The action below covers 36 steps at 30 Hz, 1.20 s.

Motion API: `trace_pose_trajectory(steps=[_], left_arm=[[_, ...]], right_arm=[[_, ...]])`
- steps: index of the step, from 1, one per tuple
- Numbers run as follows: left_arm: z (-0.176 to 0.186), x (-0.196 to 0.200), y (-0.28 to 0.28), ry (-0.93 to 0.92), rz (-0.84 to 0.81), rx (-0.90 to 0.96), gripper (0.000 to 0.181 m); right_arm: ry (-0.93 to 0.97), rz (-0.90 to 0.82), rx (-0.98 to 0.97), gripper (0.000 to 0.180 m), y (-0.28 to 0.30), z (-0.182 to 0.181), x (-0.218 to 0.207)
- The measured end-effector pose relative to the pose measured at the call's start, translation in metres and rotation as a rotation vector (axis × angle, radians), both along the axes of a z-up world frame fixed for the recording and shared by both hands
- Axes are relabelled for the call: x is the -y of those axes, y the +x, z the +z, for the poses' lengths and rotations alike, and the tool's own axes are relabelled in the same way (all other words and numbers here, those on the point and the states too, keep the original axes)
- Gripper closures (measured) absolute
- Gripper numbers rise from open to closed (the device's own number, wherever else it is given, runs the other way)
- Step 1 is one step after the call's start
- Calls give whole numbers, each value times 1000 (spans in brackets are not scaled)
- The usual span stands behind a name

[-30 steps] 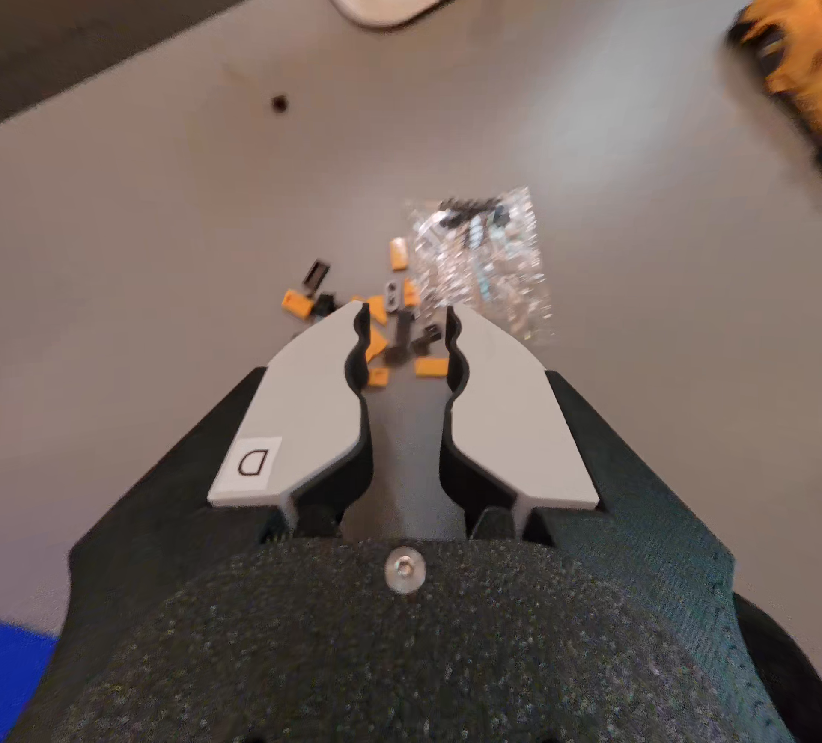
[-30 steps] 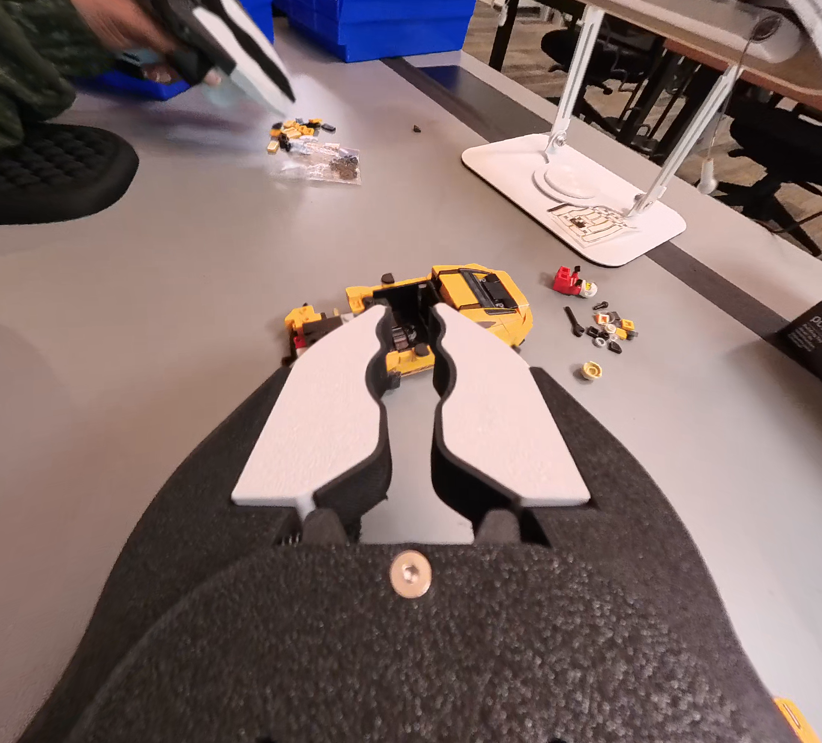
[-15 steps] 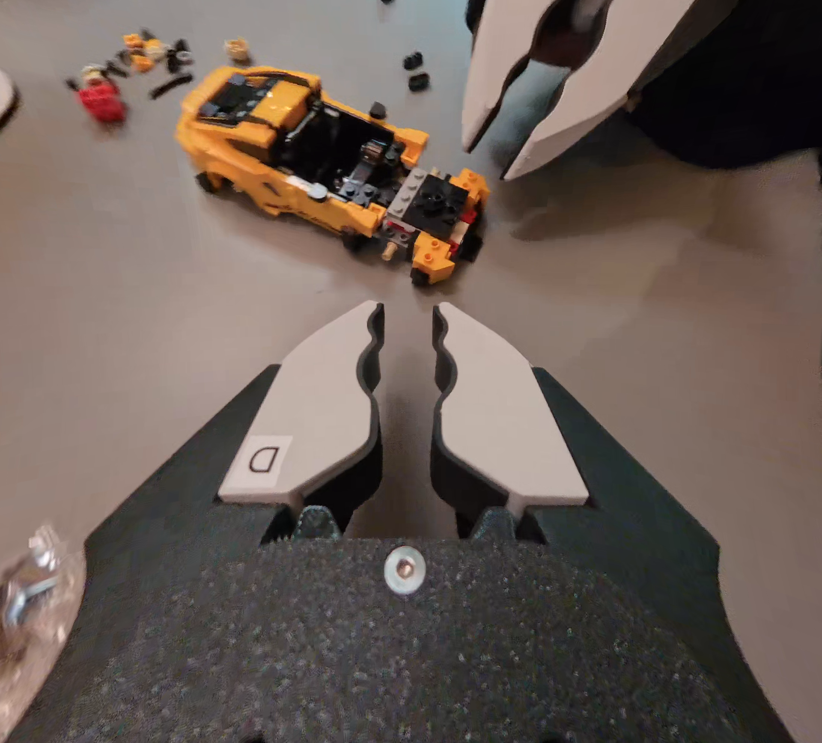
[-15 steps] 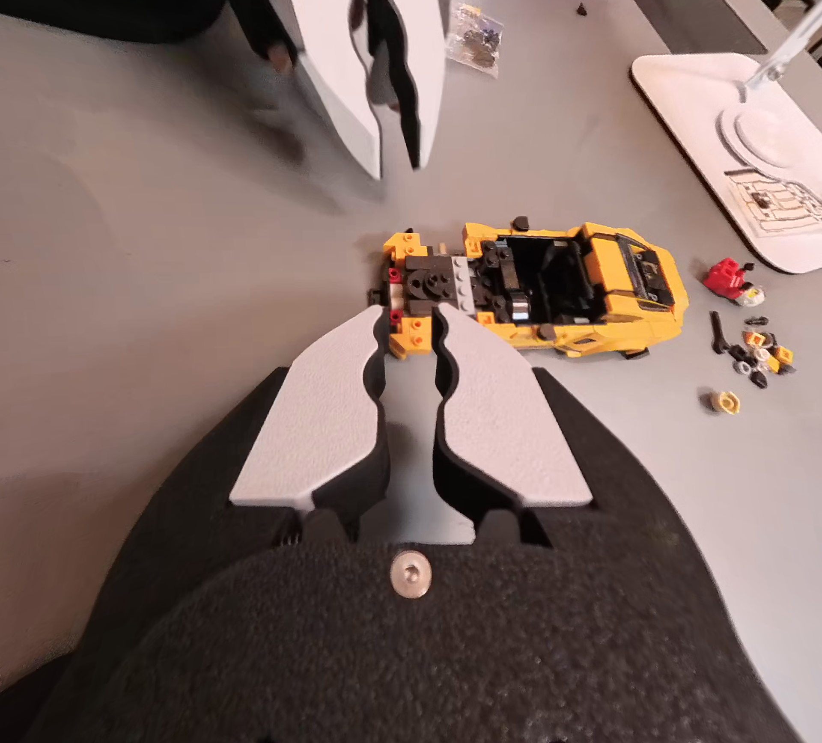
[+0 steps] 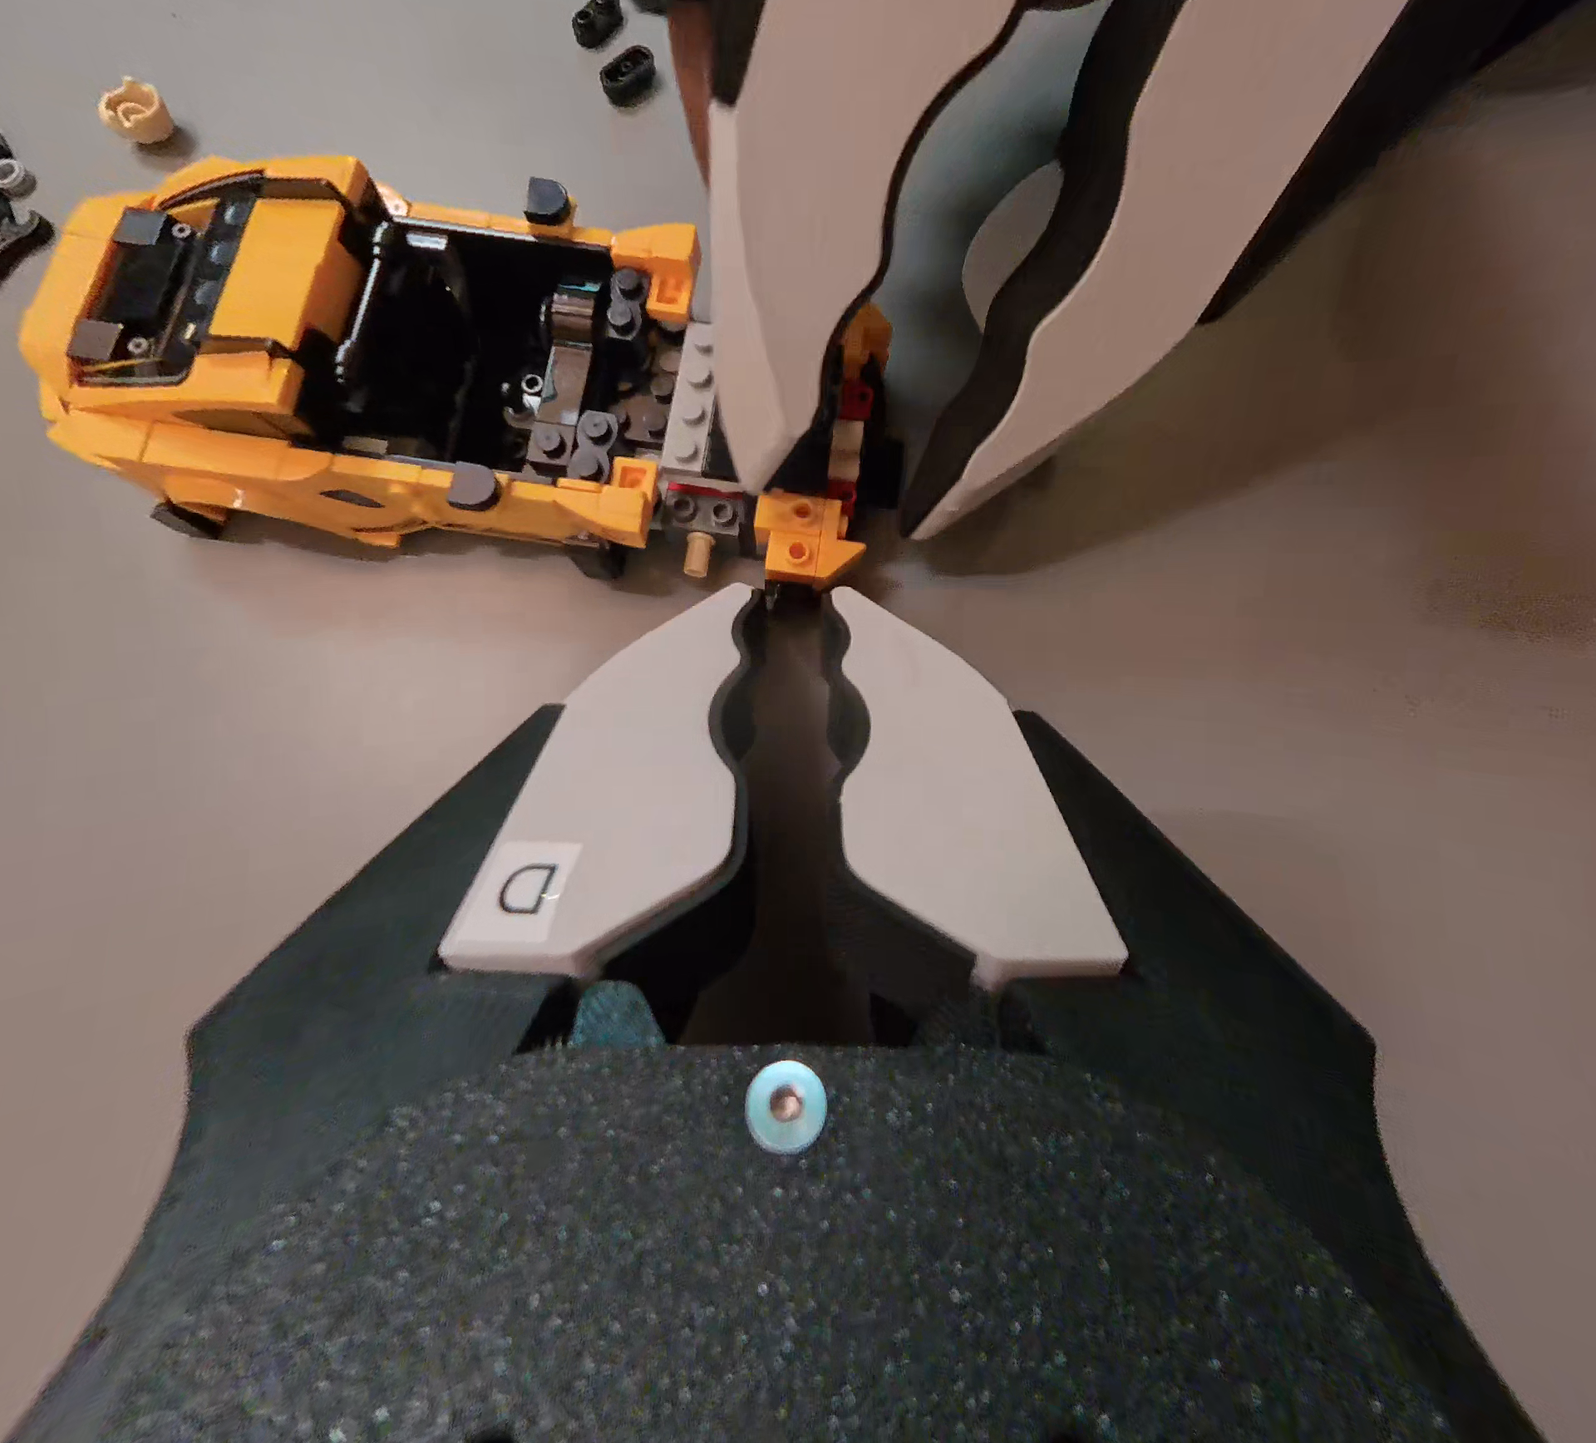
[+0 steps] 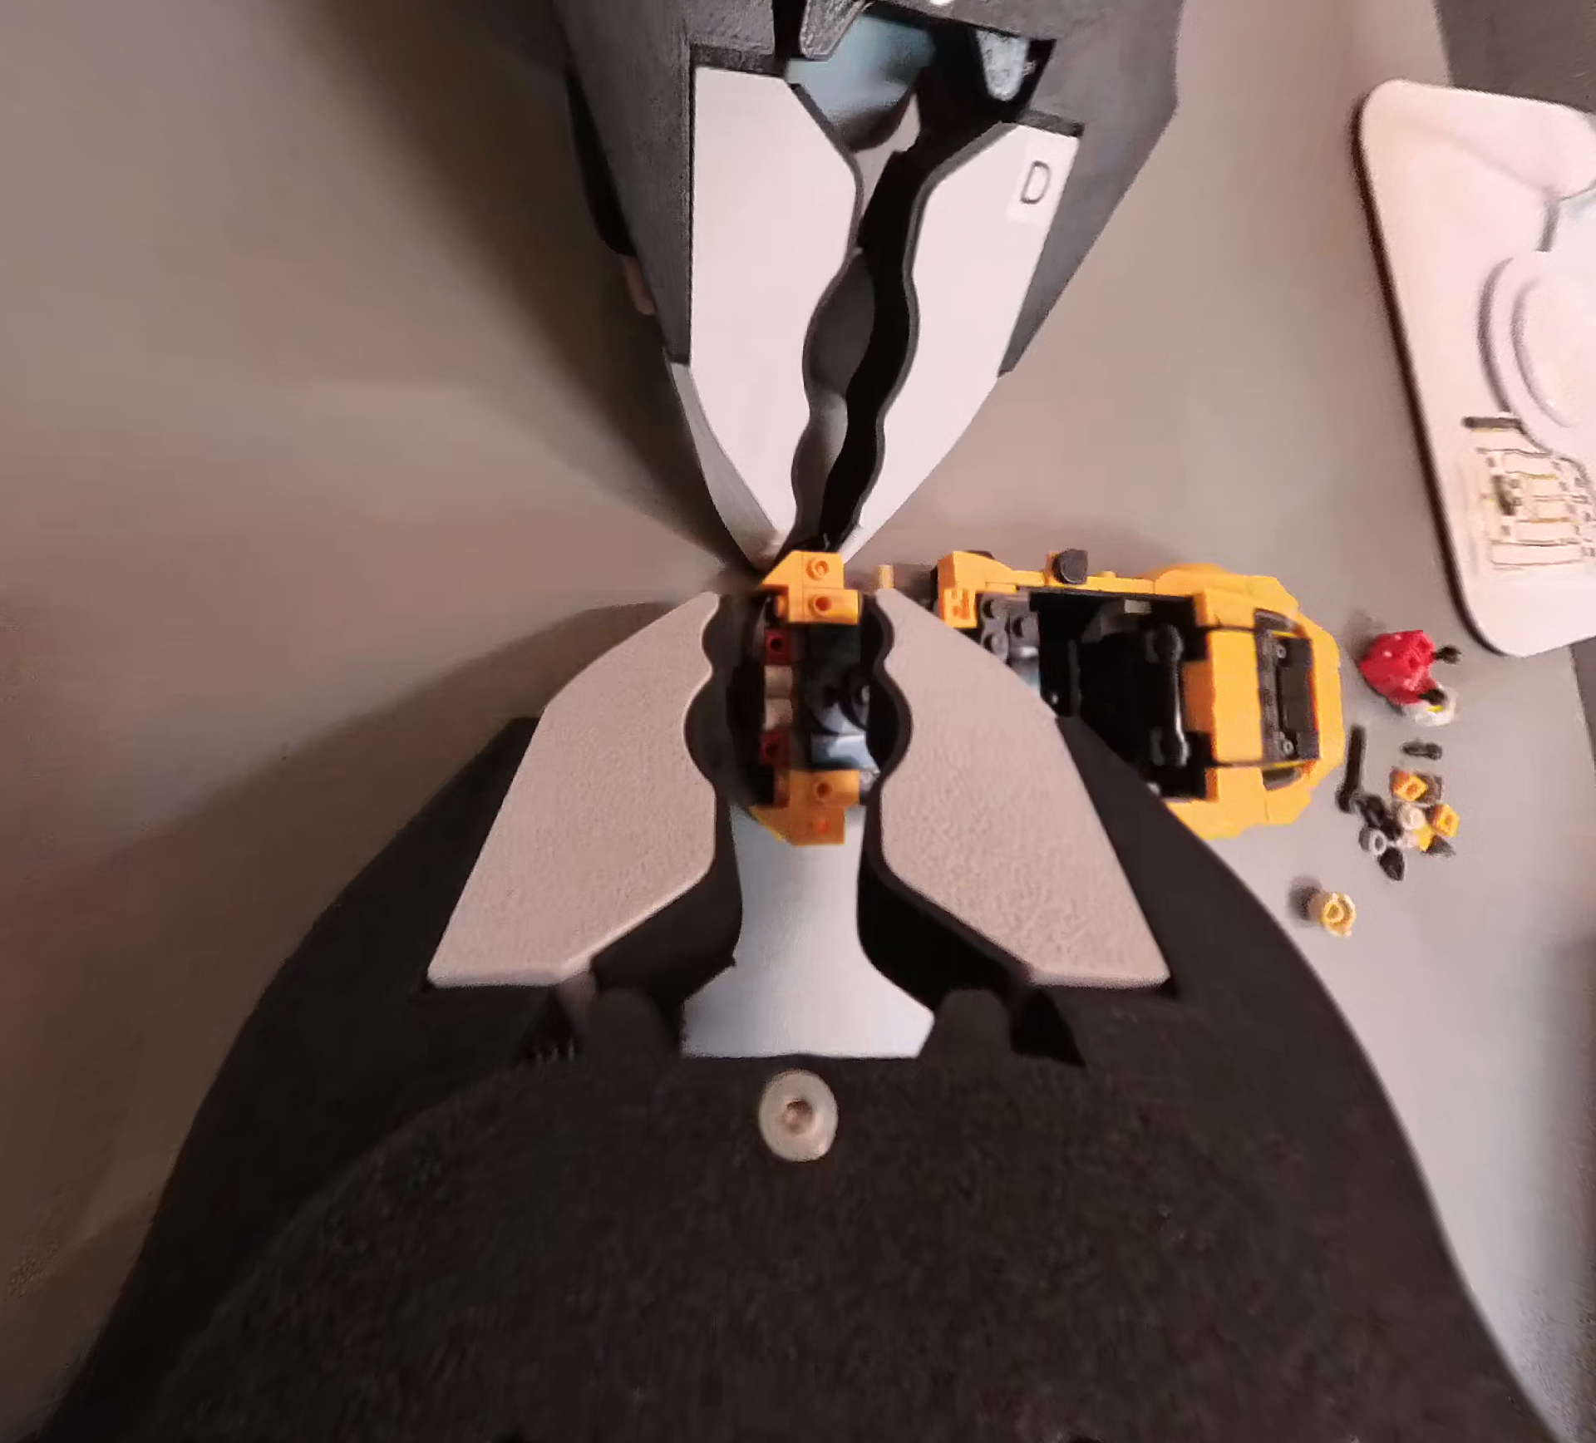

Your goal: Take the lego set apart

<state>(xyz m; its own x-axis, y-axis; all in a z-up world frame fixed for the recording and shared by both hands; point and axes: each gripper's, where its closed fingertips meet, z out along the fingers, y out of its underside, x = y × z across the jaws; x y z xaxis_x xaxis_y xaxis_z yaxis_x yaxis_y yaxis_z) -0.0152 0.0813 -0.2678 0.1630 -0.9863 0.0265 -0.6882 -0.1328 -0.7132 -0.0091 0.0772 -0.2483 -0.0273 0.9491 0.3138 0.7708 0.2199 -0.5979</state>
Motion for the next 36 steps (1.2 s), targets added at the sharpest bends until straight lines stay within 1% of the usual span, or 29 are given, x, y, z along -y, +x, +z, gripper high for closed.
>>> trace_pose_trajectory(steps=[5,8,11,19,23,26,28,36], left_arm=[[0,4,0,21,4,-2,170],[1,6,0,34,0,0,172],[1,5,-1,42,10,4,171],[2,6,-6,35,9,35,174],[2,5,-5,43,12,41,174],[4,5,-3,45,12,57,169],[3,4,-3,45,14,52,173],[3,6,-5,47,-33,48,173]], right_arm=[[5,72,144,152,-5,-6,1],[-36,113,222,153,-7,-8,1],[-111,147,275,159,-8,-10,4],[-195,153,320,160,-10,-11,4],[-204,148,322,160,-10,-11,4],[-208,149,320,160,-10,-11,4],[-208,154,325,160,-9,-11,4],[-243,173,335,160,-9,-12,5]])
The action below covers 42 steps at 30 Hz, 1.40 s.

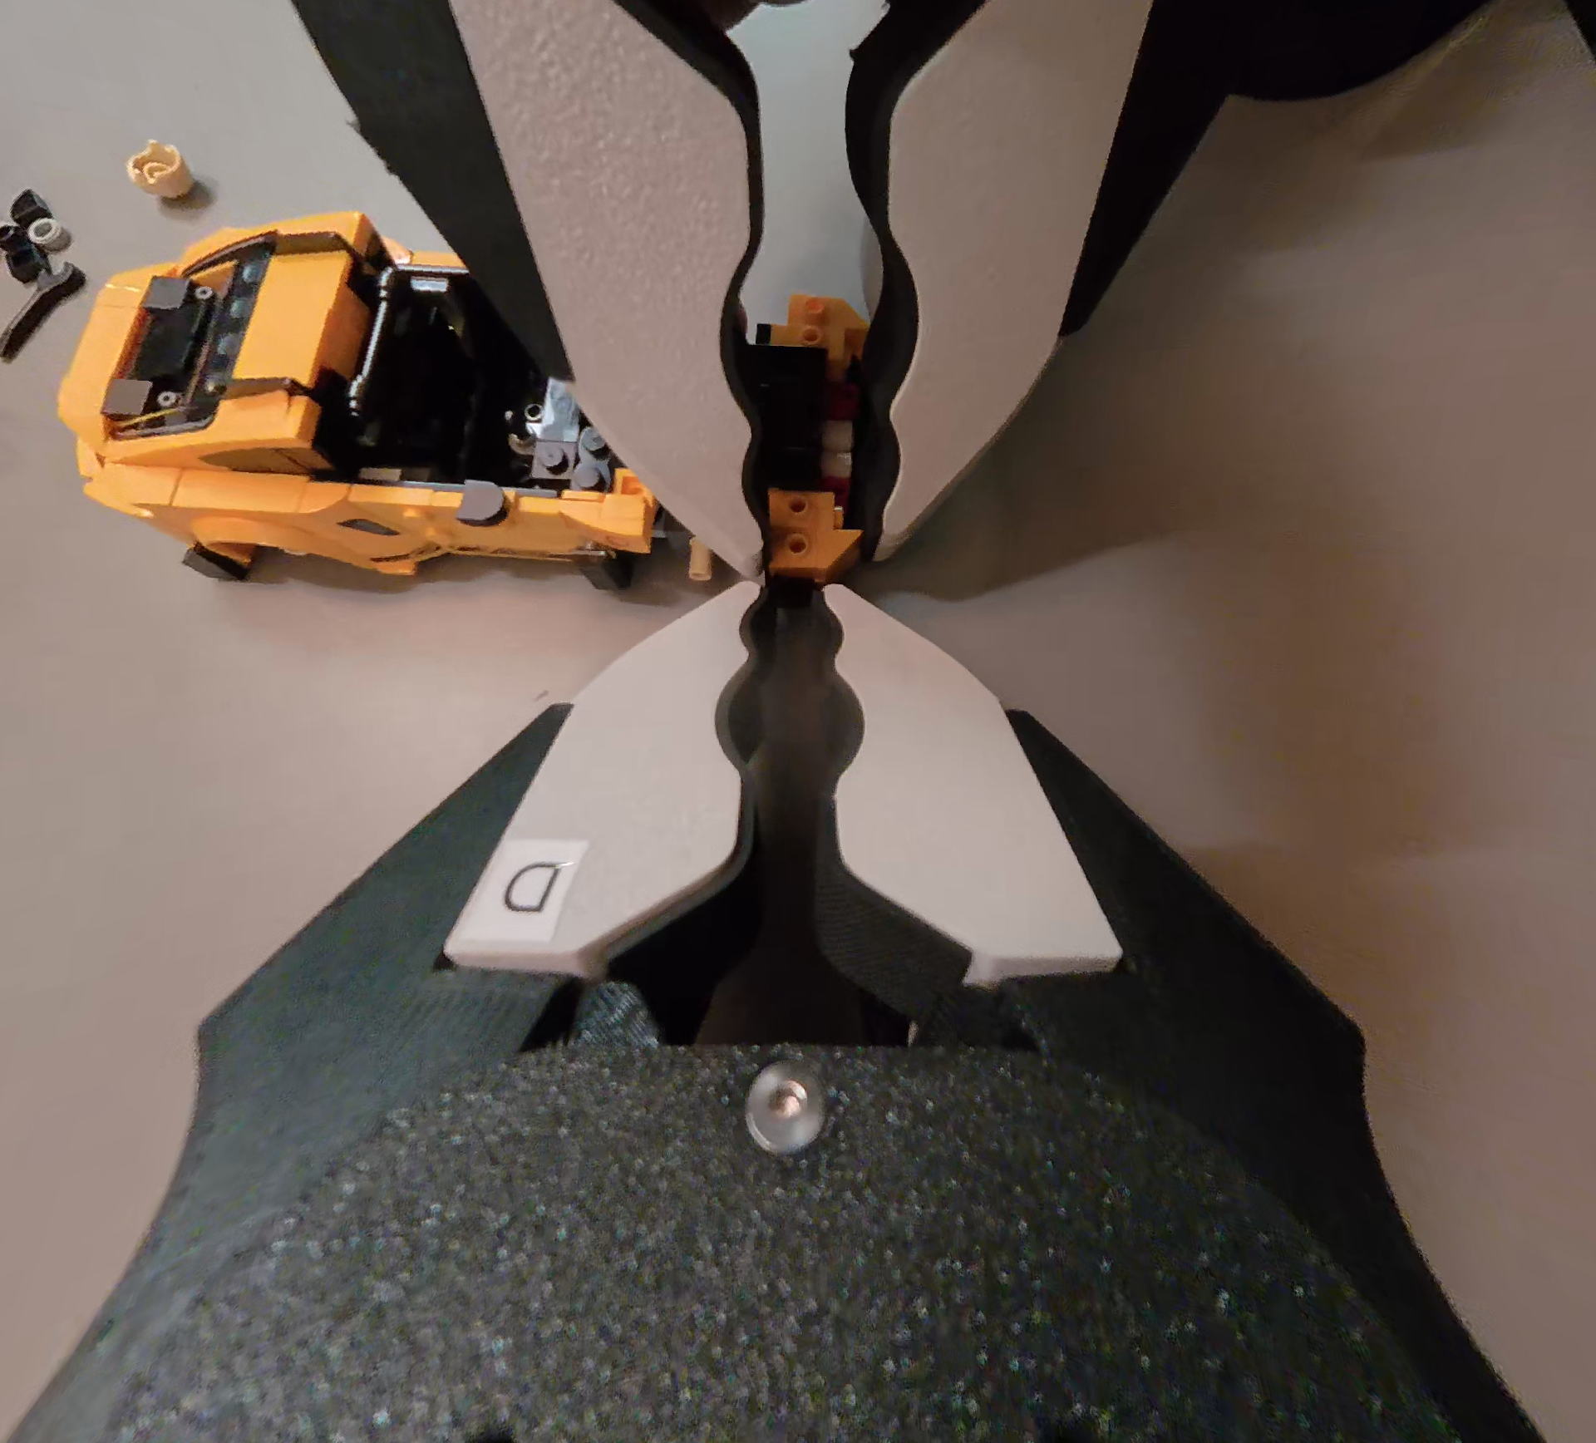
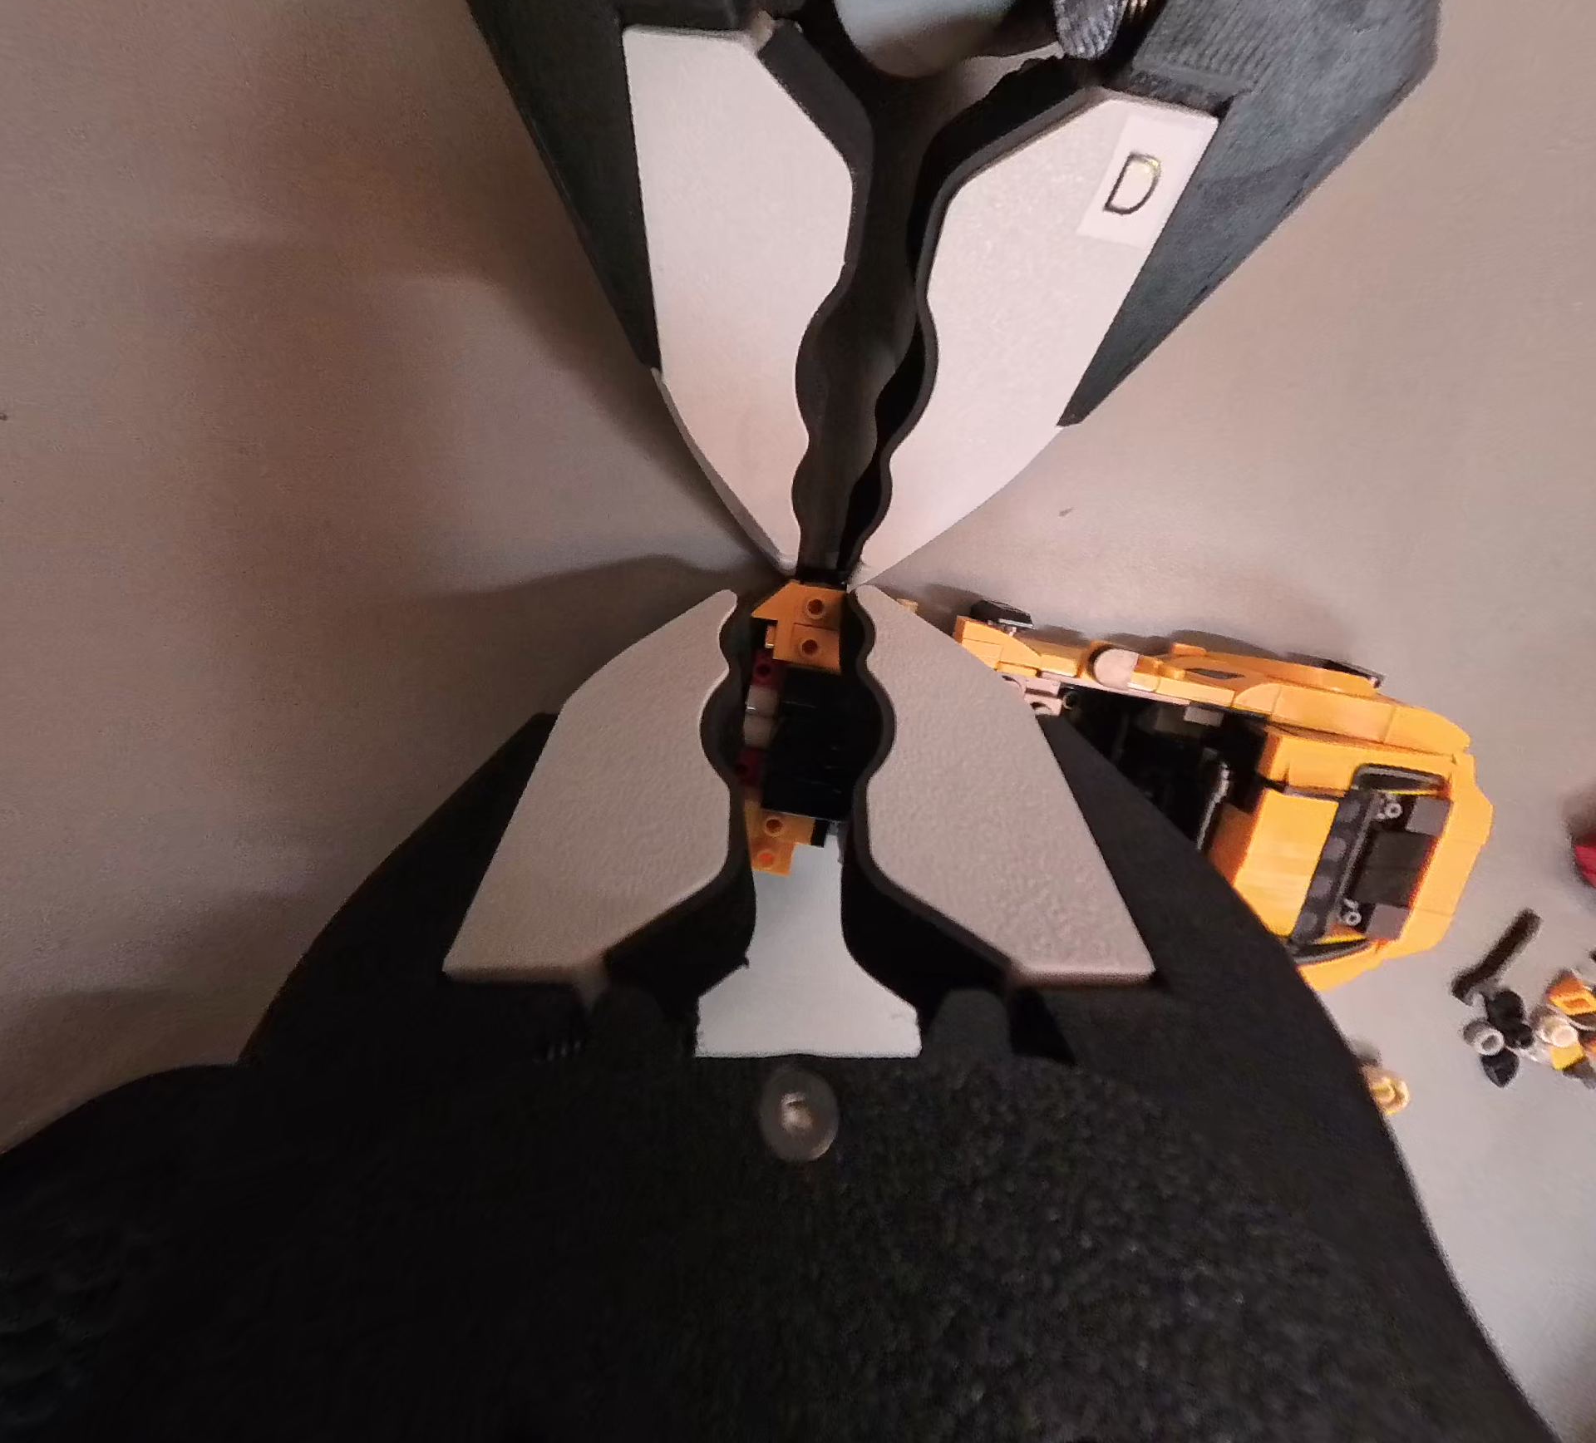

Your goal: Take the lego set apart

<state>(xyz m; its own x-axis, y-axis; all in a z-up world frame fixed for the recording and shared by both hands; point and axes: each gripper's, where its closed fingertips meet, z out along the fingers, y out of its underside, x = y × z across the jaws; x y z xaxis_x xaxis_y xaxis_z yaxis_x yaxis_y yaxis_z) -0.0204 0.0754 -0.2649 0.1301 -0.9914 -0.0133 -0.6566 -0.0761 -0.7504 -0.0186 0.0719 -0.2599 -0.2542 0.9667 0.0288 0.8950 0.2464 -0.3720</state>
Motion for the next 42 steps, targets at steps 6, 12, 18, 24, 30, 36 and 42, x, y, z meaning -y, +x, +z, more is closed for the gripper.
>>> trace_pose_trajectory(steps=[6,12,18,24,30,36,42], left_arm=[[0,2,-4,-25,-34,7,173],[29,5,-6,-68,-53,174,181],[8,-2,-21,-23,-20,21,181],[-2,10,-15,-81,-41,-15,159],[-3,4,-7,-54,27,-26,169],[5,4,-14,-60,3,22,171],[38,5,-16,-42,-36,186,171]], right_arm=[[-20,-1,10,160,-3,0,2],[-45,-9,21,160,-3,-1,5],[-48,-20,11,160,-4,-1,5],[-51,-27,6,161,-4,-1,5],[-42,-36,-2,161,-4,0,5],[-32,-32,-21,160,-5,1,4],[-74,-70,-210,160,-18,29,-1]])
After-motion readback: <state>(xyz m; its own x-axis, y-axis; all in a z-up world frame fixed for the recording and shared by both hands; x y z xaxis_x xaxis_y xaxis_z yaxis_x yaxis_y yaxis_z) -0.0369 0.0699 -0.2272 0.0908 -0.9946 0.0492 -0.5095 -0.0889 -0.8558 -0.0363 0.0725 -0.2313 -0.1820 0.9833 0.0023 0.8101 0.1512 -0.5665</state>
